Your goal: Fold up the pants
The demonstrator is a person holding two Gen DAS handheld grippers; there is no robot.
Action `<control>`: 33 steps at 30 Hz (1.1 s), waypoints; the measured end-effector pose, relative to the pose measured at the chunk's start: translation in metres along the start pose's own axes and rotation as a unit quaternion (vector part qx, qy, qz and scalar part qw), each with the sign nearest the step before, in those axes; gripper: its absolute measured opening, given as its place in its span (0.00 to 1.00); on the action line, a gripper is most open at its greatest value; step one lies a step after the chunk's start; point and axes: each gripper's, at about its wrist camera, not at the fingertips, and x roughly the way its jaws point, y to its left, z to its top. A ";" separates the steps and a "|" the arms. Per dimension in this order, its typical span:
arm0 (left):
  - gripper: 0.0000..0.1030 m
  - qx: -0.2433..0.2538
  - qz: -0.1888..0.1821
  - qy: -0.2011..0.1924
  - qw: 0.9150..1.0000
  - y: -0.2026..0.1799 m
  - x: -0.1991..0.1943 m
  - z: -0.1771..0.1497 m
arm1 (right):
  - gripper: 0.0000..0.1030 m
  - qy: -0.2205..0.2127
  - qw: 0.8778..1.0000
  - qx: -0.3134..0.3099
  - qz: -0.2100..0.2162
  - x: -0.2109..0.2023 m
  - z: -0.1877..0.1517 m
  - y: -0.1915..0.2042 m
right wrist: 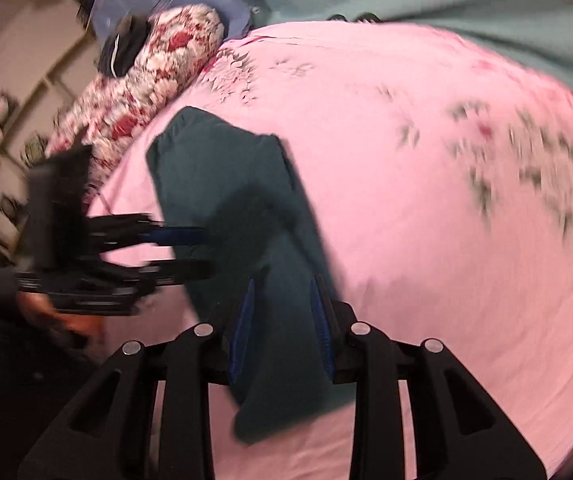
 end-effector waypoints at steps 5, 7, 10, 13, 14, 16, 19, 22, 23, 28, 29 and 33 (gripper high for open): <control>0.46 0.036 0.020 0.018 0.999 -0.002 0.007 -0.008 | 0.26 0.046 0.996 0.029 -0.070 0.030 -0.073 -0.007; 0.45 0.030 0.016 0.021 0.999 0.007 0.004 -0.009 | 0.26 0.027 0.995 0.072 -0.069 0.014 -0.074 -0.005; 0.45 0.032 0.016 0.028 0.999 0.012 0.001 -0.007 | 0.28 -0.041 0.996 0.074 -0.033 -0.008 -0.074 0.016; 0.46 0.051 0.026 0.027 0.998 0.014 -0.006 -0.016 | 0.31 -0.009 0.996 0.066 -0.058 0.015 -0.079 0.025; 0.46 0.055 0.030 0.027 0.998 0.013 -0.006 -0.018 | 0.31 0.013 0.995 0.067 -0.071 0.024 -0.081 0.022; 0.46 0.057 0.034 0.029 0.997 0.012 -0.007 -0.019 | 0.31 -0.004 0.994 0.082 -0.067 0.019 -0.078 0.018; 0.46 0.058 0.037 0.031 0.997 0.012 -0.009 -0.019 | 0.32 -0.100 0.985 0.134 -0.038 -0.010 -0.064 0.012; 0.48 0.064 0.039 0.027 0.997 0.009 -0.009 -0.021 | 0.41 -0.080 0.976 0.171 -0.107 0.005 -0.059 -0.012; 0.48 0.066 0.042 0.031 0.996 0.008 -0.008 -0.021 | 0.36 -0.072 0.976 0.175 -0.110 0.008 -0.060 -0.013; 0.85 0.053 0.060 -0.014 0.997 0.017 -0.049 -0.015 | 0.43 -0.123 0.973 0.140 -0.134 -0.014 -0.048 0.041; 0.88 0.040 0.072 -0.037 0.996 0.028 -0.065 -0.013 | 0.45 -0.128 0.974 0.126 -0.139 -0.014 -0.044 0.053; 0.88 -0.029 0.113 -0.057 0.992 0.098 -0.100 0.000 | 0.45 -0.105 0.981 0.093 -0.131 0.018 -0.031 0.095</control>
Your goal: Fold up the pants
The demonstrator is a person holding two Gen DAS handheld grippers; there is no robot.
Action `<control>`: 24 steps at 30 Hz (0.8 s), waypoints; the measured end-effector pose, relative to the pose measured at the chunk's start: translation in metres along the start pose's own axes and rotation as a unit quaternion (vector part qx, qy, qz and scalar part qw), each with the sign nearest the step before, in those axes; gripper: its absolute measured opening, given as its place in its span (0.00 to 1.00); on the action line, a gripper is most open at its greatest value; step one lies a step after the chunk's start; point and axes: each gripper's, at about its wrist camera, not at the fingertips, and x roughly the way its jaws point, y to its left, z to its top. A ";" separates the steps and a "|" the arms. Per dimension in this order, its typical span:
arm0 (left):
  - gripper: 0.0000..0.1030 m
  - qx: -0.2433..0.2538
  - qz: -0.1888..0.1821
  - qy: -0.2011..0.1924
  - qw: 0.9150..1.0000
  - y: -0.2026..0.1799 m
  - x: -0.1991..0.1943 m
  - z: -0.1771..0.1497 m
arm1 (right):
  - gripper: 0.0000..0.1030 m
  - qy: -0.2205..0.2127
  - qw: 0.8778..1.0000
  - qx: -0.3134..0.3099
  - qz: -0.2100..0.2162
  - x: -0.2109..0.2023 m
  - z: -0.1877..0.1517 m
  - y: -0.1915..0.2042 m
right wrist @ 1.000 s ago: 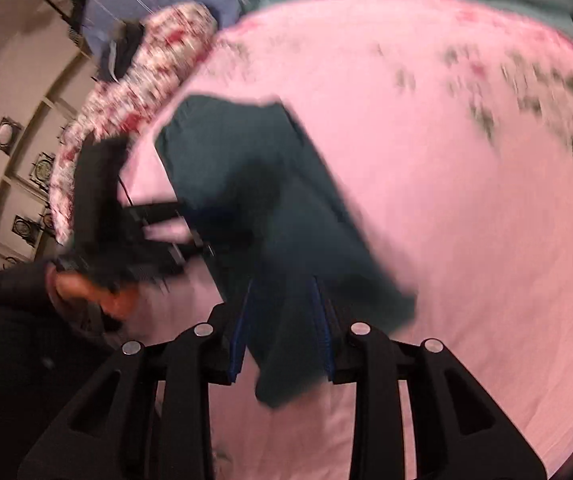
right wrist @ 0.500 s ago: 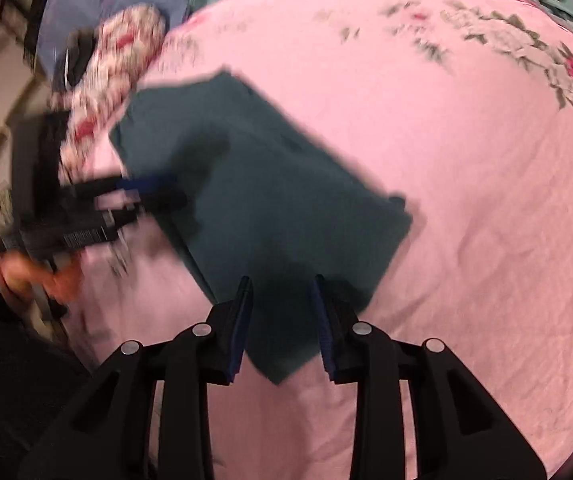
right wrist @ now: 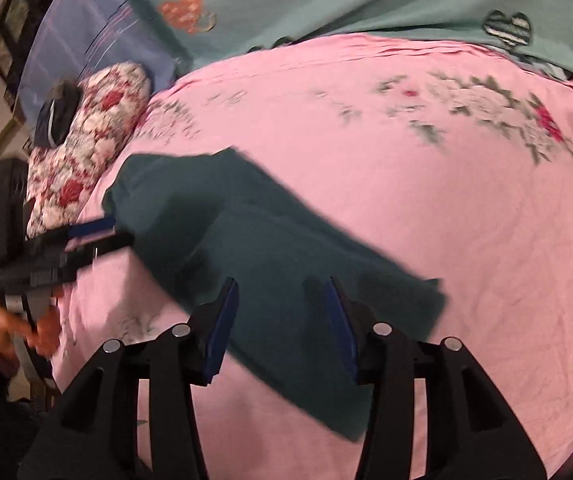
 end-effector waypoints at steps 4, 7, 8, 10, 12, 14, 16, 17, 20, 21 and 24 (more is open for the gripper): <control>0.88 -0.071 0.046 -0.003 0.996 0.086 -0.011 0.016 | 0.46 0.020 0.998 -0.051 0.017 0.033 0.002 0.070; 0.88 -0.133 0.061 -0.022 0.989 0.155 -0.031 0.024 | 0.48 0.012 0.994 -0.108 0.020 0.056 0.013 0.128; 0.88 -0.148 0.065 -0.030 0.986 0.176 -0.039 0.024 | 0.48 0.006 0.991 -0.131 0.021 0.064 0.019 0.148; 0.88 -0.166 0.073 -0.040 0.983 0.204 -0.047 0.023 | 0.48 -0.007 0.985 -0.169 0.019 0.084 0.034 0.185; 0.88 -0.186 0.073 -0.046 0.979 0.230 -0.054 0.018 | 0.48 -0.008 0.982 -0.187 0.021 0.111 0.052 0.216; 0.88 -0.201 0.062 -0.047 0.976 0.247 -0.058 0.012 | 0.48 -0.001 0.981 -0.191 0.025 0.134 0.067 0.236; 0.88 -0.208 0.056 -0.048 0.975 0.257 -0.059 0.008 | 0.48 0.006 0.980 -0.195 0.022 0.161 0.081 0.257; 0.88 -0.205 0.054 -0.048 0.976 0.259 -0.059 0.005 | 0.48 0.009 0.980 -0.199 0.016 0.174 0.087 0.267; 0.88 -0.185 0.042 -0.047 0.981 0.257 -0.062 -0.001 | 0.48 0.015 0.979 -0.203 -0.007 0.207 0.097 0.284; 0.88 -0.176 0.040 -0.051 0.982 0.255 -0.065 -0.002 | 0.48 0.022 0.979 -0.202 -0.014 0.220 0.100 0.288; 0.88 -0.171 0.034 -0.058 0.983 0.254 -0.069 -0.005 | 0.48 0.039 0.980 -0.194 -0.018 0.244 0.104 0.291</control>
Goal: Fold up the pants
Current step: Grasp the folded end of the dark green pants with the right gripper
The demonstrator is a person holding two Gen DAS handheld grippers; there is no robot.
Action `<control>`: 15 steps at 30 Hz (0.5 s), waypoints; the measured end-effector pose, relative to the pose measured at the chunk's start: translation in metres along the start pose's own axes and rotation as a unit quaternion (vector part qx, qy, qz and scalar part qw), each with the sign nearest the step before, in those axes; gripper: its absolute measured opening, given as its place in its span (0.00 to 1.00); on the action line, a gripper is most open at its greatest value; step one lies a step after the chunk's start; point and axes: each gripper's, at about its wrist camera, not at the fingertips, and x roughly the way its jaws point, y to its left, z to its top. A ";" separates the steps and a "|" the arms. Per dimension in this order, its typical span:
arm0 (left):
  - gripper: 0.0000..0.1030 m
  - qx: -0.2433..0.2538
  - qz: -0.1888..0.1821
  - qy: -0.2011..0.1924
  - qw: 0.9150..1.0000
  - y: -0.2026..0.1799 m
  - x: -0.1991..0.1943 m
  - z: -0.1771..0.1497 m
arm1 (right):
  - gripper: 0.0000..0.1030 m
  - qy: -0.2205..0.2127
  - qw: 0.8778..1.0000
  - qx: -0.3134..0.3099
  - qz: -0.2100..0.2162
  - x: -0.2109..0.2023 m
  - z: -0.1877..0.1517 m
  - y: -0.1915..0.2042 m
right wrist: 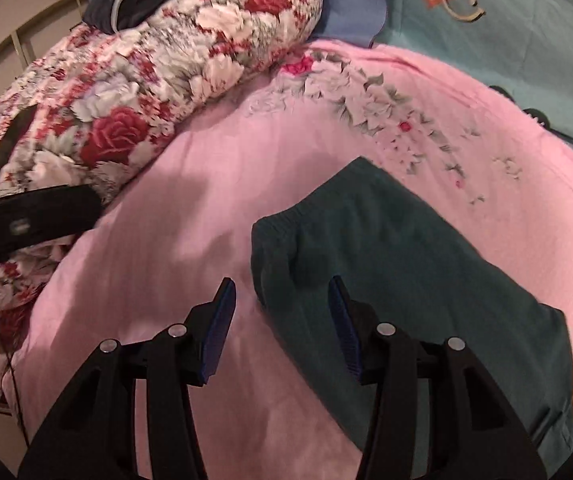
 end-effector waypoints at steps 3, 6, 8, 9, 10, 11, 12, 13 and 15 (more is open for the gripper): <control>0.88 -0.017 -0.009 -0.003 1.000 0.009 -0.002 0.001 | 0.48 0.008 1.000 0.000 -0.013 0.016 0.006 0.002; 0.89 -0.026 -0.015 0.000 1.000 0.014 0.001 0.004 | 0.50 0.014 1.000 0.001 -0.019 0.028 0.012 0.002; 0.89 -0.029 -0.019 0.001 0.999 0.015 0.004 0.008 | 0.51 0.012 1.000 0.000 -0.023 0.032 0.016 0.002; 0.89 -0.030 -0.021 0.002 0.999 0.016 0.006 0.010 | 0.51 0.013 1.000 0.000 -0.023 0.034 0.017 0.002; 0.89 -0.030 -0.022 0.002 0.999 0.016 0.008 0.012 | 0.51 0.014 1.000 0.001 -0.023 0.036 0.018 0.001; 0.89 -0.030 -0.024 0.002 0.999 0.016 0.010 0.016 | 0.48 0.016 0.999 0.004 -0.027 0.037 0.019 -0.001; 0.89 -0.030 -0.025 0.003 0.999 0.016 0.013 0.018 | 0.40 0.018 0.999 0.006 -0.031 0.037 0.019 -0.003; 0.89 -0.030 -0.026 0.005 0.999 0.016 0.015 0.021 | 0.36 0.019 0.999 0.016 -0.027 0.036 0.019 -0.008; 0.89 -0.031 -0.035 0.009 0.999 0.014 0.022 0.028 | 0.19 0.022 0.999 0.030 -0.022 0.032 0.019 -0.016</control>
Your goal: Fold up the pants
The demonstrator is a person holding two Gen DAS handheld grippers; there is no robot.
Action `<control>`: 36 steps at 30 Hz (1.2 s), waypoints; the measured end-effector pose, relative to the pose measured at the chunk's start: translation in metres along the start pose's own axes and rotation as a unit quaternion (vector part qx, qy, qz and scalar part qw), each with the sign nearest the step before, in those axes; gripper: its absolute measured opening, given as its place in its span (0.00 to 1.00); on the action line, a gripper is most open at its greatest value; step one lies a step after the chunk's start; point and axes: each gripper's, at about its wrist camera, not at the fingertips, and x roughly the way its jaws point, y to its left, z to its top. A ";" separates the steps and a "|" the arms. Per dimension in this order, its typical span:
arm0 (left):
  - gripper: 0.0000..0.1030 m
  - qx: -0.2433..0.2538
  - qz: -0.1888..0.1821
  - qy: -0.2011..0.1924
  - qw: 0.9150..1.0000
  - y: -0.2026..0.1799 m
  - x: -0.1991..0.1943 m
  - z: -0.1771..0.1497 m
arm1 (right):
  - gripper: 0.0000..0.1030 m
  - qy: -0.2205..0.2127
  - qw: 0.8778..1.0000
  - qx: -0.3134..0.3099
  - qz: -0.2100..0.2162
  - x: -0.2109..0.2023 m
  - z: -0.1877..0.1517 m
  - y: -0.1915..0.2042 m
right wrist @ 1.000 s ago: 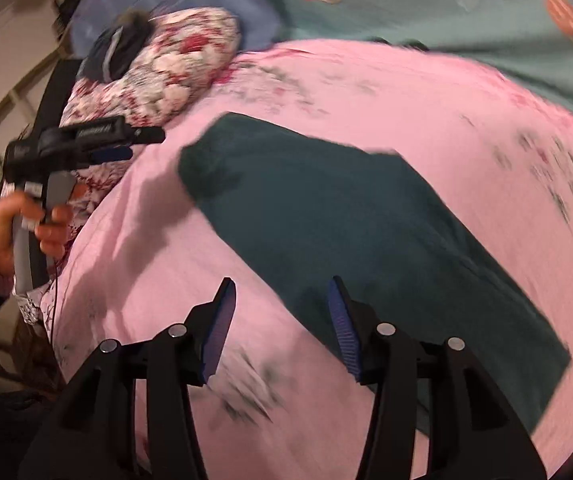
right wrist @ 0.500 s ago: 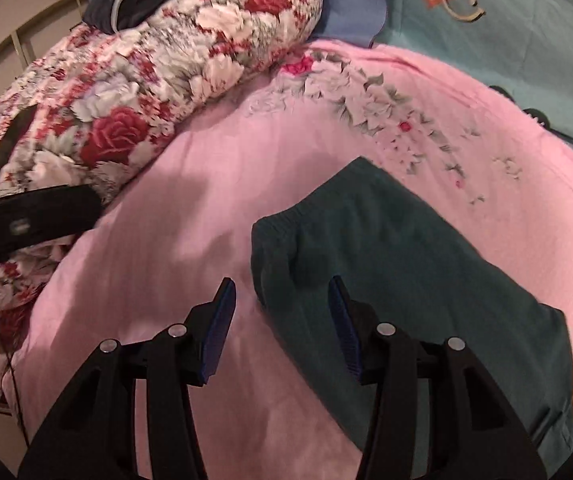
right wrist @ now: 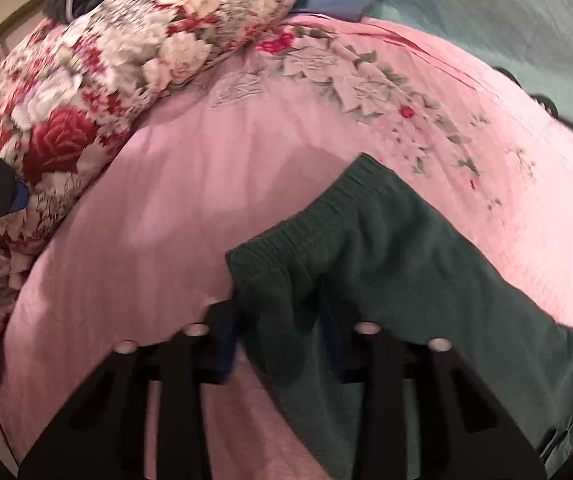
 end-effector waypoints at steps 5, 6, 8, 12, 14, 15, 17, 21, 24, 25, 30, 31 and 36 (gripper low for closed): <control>0.89 0.005 -0.038 0.024 0.999 -0.019 0.025 0.016 | 0.15 -0.032 0.999 0.027 0.011 -0.031 -0.001 -0.009; 0.89 0.002 -0.053 0.035 0.998 -0.023 0.030 0.017 | 0.15 -0.041 0.999 0.019 0.016 -0.037 -0.002 -0.009; 0.90 -0.015 -0.110 0.071 0.991 -0.031 0.047 0.022 | 0.15 -0.054 0.998 0.018 0.010 -0.048 -0.004 -0.010; 0.93 -0.057 -0.224 0.168 0.958 -0.048 0.091 0.025 | 0.15 -0.069 0.997 0.015 0.005 -0.059 -0.011 -0.011; 0.93 -0.068 -0.236 0.208 0.947 -0.058 0.110 0.023 | 0.15 -0.073 0.997 0.012 0.003 -0.062 -0.015 -0.010; 0.93 -0.066 -0.244 0.218 0.943 -0.064 0.117 0.023 | 0.15 -0.075 0.997 0.010 0.004 -0.064 -0.017 -0.009; 0.93 -0.061 -0.244 0.222 0.942 -0.074 0.125 0.022 | 0.15 -0.078 0.997 0.014 0.007 -0.068 -0.021 -0.010; 0.68 -0.032 -0.252 0.206 0.945 -0.096 0.120 0.018 | 0.15 -0.090 0.996 0.023 0.008 -0.078 -0.029 -0.016; 0.39 -0.018 -0.242 0.209 0.947 -0.110 0.114 0.011 | 0.15 -0.106 0.994 0.037 0.007 -0.091 -0.037 -0.025; 0.33 -0.016 -0.240 0.208 0.948 -0.113 0.111 0.009 | 0.15 -0.114 0.992 0.046 0.006 -0.099 -0.041 -0.030; 0.32 0.021 -0.256 0.186 0.948 -0.153 0.077 0.000 | 0.15 -0.155 0.985 0.079 -0.002 -0.139 -0.066 -0.050; 0.32 0.029 -0.264 0.184 0.946 -0.164 0.072 -0.002 | 0.15 -0.166 0.982 0.091 -0.011 -0.152 -0.076 -0.058; 0.32 0.083 -0.312 0.189 0.928 -0.247 0.055 -0.031 | 0.15 -0.194 0.967 0.158 -0.051 -0.199 -0.125 -0.104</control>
